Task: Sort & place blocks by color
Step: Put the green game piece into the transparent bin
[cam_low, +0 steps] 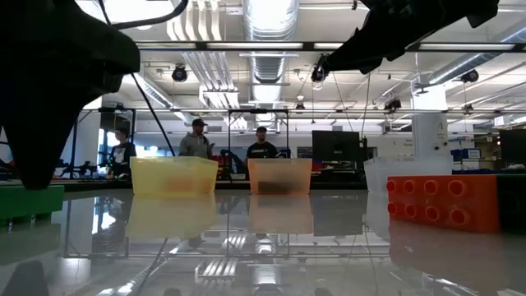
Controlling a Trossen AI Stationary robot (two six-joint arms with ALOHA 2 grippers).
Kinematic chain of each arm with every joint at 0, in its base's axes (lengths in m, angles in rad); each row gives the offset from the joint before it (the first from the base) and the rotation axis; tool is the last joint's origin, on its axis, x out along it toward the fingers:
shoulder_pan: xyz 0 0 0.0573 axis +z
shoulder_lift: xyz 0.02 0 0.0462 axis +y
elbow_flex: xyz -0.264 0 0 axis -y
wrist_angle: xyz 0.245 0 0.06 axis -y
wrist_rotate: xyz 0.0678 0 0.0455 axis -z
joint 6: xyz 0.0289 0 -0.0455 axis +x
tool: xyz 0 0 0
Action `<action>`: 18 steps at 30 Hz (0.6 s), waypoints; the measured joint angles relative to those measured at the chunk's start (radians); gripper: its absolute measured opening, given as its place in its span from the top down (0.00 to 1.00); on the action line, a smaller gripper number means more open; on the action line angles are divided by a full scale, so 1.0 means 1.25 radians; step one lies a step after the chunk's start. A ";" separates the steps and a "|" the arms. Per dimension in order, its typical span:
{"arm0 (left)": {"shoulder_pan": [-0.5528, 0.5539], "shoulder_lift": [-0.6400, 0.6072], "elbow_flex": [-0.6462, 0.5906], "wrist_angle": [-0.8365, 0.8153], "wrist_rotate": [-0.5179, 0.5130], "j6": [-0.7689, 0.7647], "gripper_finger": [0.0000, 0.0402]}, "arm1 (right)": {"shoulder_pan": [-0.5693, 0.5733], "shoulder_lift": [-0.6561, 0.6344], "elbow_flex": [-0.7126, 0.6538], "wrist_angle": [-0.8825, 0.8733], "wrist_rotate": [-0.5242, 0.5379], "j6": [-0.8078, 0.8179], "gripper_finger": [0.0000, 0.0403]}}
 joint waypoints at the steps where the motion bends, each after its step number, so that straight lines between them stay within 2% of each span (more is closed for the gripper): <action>1: 0.000 0.004 0.000 0.001 -0.001 0.000 0.31 | 0.000 0.000 0.000 0.000 0.000 0.000 0.70; 11: 0.000 0.039 -0.005 0.000 -0.002 0.030 0.32 | 0.000 0.000 0.000 0.000 0.001 0.000 0.71; 18: 0.000 0.064 -0.005 0.024 0.008 0.069 0.45 | 0.000 0.000 0.000 0.001 0.001 0.002 0.71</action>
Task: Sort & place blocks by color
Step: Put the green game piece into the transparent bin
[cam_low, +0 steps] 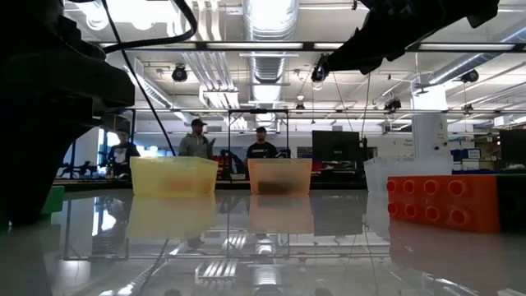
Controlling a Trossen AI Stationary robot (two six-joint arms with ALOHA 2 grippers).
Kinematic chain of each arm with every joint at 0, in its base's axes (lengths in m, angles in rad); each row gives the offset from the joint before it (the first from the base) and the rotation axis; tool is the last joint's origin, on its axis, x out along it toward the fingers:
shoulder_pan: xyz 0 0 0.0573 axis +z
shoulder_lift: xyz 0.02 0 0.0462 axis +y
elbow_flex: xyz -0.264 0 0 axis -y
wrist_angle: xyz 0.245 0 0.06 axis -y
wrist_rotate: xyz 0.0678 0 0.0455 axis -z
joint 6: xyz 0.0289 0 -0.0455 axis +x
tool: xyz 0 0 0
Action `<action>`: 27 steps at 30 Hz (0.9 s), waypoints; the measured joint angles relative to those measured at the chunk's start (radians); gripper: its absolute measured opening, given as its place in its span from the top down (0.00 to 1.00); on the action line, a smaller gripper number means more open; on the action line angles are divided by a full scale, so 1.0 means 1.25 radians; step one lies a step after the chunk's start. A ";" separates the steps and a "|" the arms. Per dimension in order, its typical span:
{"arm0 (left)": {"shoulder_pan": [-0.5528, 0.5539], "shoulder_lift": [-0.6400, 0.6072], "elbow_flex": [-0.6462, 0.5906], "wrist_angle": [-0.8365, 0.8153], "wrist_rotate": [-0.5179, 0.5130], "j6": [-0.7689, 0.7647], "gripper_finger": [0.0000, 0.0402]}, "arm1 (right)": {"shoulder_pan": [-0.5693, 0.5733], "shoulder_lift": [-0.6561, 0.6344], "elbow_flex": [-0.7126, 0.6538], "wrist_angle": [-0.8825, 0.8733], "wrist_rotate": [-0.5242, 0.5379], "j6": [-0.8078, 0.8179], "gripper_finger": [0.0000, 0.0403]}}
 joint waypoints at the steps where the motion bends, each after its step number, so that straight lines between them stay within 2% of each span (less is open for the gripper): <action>1: 0.000 0.001 0.000 0.004 0.001 0.004 0.47 | 0.000 0.000 0.000 0.000 0.000 0.003 0.70; 8: 0.000 -0.009 -0.001 0.013 0.001 0.021 0.68 | 0.000 0.000 0.000 0.000 0.000 0.010 0.70; 17: 0.000 -0.015 0.002 0.005 -0.006 0.066 0.69 | 0.000 0.000 0.000 0.000 0.000 0.008 0.70; 22: 0.018 -0.053 0.039 0.008 -0.077 0.180 0.67 | 0.000 0.000 0.000 0.001 0.000 0.006 0.69; 27: 0.047 -0.123 0.051 0.010 -0.228 0.351 0.67 | 0.000 0.000 0.000 0.023 -0.002 0.002 0.69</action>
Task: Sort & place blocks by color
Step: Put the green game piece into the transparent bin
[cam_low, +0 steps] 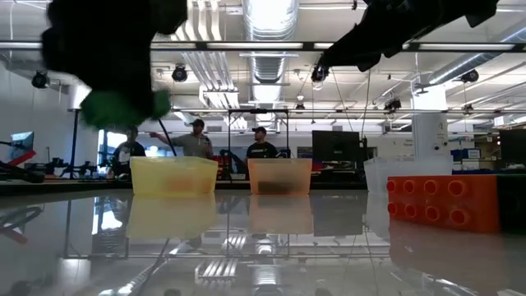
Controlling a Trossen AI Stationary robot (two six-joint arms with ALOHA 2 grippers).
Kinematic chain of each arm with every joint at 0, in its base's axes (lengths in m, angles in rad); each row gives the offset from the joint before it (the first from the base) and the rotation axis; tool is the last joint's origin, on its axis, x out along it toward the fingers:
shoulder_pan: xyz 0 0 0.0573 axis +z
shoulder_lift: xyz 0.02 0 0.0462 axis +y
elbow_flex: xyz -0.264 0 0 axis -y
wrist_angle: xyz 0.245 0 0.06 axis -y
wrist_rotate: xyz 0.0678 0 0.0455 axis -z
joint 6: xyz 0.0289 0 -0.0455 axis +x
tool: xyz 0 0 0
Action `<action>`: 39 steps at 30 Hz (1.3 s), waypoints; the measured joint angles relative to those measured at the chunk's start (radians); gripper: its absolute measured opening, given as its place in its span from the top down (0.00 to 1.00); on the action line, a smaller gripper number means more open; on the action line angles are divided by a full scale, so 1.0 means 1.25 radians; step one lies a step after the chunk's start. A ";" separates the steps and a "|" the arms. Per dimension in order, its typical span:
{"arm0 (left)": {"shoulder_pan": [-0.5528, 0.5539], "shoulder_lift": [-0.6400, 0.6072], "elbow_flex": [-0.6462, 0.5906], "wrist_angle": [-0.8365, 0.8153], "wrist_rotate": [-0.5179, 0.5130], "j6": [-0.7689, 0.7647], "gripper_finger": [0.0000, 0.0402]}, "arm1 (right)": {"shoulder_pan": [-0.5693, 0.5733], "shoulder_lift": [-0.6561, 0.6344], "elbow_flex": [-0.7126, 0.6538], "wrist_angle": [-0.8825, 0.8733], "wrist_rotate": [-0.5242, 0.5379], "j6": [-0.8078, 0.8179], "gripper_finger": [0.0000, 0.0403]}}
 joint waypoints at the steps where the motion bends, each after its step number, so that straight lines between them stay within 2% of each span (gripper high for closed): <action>1: 0.005 -0.017 0.000 0.004 -0.029 0.038 0.67 | 0.000 0.000 0.000 0.006 -0.001 -0.002 0.69; 5: 0.016 -0.082 -0.001 0.027 -0.118 0.196 0.67 | 0.000 0.000 0.000 0.027 -0.004 -0.003 0.70; 9: 0.016 -0.151 -0.025 0.129 -0.170 0.392 0.66 | 0.000 0.000 0.000 0.045 -0.010 -0.013 0.71; 12: 0.016 -0.193 -0.058 0.256 -0.178 0.573 0.66 | 0.000 0.000 -0.001 0.092 -0.060 -0.021 0.72; 17: 0.026 -0.226 -0.125 0.522 -0.190 0.859 0.66 | 0.009 0.000 -0.037 0.282 -0.173 -0.024 0.72; 23: 0.036 -0.226 -0.219 0.810 -0.186 1.089 0.66 | 0.051 0.000 -0.104 0.509 -0.185 -0.050 0.72; 27: 0.048 -0.227 -0.285 0.970 -0.161 1.156 0.66 | 0.073 0.016 -0.124 0.616 -0.186 -0.080 0.72; 31: 0.076 -0.227 -0.339 1.111 -0.162 1.175 0.66 | 0.077 0.057 -0.107 0.640 -0.185 -0.097 0.72; 35: 0.100 -0.226 -0.357 1.135 -0.163 1.175 0.66 | 0.075 0.101 -0.071 0.638 -0.179 -0.100 0.68; 39: 0.109 -0.226 -0.360 1.137 -0.162 1.174 0.66 | 0.075 0.129 -0.040 0.636 -0.109 -0.102 0.59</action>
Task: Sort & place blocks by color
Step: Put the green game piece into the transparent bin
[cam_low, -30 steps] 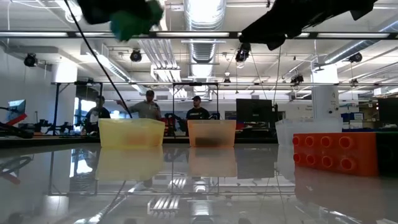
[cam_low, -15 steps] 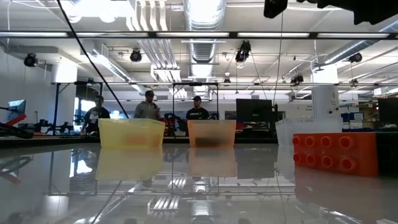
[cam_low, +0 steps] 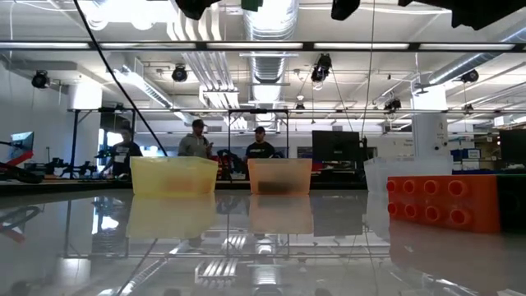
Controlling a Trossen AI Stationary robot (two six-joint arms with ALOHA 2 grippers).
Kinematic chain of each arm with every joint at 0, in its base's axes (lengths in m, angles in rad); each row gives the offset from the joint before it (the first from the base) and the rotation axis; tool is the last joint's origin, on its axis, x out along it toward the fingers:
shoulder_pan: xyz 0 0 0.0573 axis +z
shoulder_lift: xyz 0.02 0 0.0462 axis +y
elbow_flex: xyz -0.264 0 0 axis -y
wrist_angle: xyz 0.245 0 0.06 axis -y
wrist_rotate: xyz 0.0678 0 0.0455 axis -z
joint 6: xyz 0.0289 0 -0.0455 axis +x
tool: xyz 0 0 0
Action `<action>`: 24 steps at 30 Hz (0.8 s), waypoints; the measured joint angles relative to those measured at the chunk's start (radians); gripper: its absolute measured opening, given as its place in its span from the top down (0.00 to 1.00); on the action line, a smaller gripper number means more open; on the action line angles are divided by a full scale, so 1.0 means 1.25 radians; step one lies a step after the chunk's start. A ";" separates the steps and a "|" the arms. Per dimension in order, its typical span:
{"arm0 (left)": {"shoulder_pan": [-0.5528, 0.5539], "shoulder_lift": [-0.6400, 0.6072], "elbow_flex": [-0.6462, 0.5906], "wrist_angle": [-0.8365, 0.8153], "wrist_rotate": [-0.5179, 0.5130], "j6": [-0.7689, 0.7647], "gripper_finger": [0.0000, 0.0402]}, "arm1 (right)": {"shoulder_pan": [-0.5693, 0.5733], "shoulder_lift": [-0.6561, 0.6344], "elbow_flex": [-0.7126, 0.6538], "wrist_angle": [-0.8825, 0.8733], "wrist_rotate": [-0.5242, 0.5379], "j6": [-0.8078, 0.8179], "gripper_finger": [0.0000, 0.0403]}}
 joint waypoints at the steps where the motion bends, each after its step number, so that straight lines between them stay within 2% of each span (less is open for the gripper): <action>1: 0.000 0.000 0.000 0.000 0.000 0.000 0.66 | 0.000 0.006 0.005 -0.003 0.018 -0.001 0.56; 4: 0.001 0.000 -0.001 0.007 0.000 0.001 0.66 | 0.000 0.022 0.028 -0.017 0.057 0.009 0.47; 8: 0.011 0.000 0.002 0.018 0.001 0.006 0.66 | 0.000 0.061 0.067 -0.019 0.056 0.016 0.37; 14: 0.022 0.000 0.002 0.026 0.002 0.007 0.66 | -0.012 0.115 0.125 -0.037 0.055 0.024 0.28; 19: 0.022 0.003 0.001 0.036 0.014 0.022 0.66 | -0.028 0.134 0.146 -0.041 0.051 0.043 0.28; 24: 0.022 0.002 0.002 0.042 0.018 0.027 0.66 | -0.032 0.132 0.151 -0.056 0.028 0.040 0.35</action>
